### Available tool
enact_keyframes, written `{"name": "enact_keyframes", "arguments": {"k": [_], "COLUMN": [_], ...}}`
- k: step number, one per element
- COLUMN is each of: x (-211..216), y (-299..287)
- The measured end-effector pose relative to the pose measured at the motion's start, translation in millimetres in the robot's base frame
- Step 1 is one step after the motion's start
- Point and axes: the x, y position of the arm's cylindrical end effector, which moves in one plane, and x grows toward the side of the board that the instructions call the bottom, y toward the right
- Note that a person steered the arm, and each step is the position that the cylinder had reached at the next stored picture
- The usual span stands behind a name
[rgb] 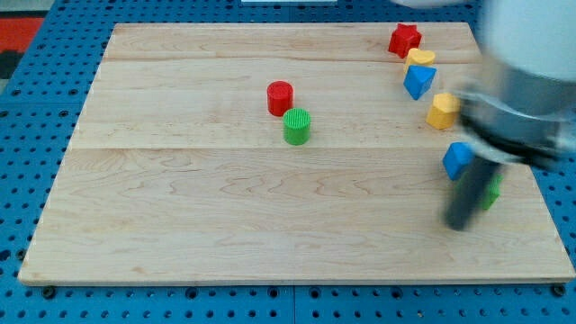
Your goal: Separate the green star from the green circle
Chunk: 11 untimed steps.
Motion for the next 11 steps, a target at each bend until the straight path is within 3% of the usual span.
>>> {"name": "enact_keyframes", "arguments": {"k": [1, 2, 4, 5, 6, 8, 9, 10, 11], "x": [-8, -36, -46, -44, -53, -86, -83, -108, -127], "y": [70, 31, -167, -128, -51, -201, -191, -190, -241]}}
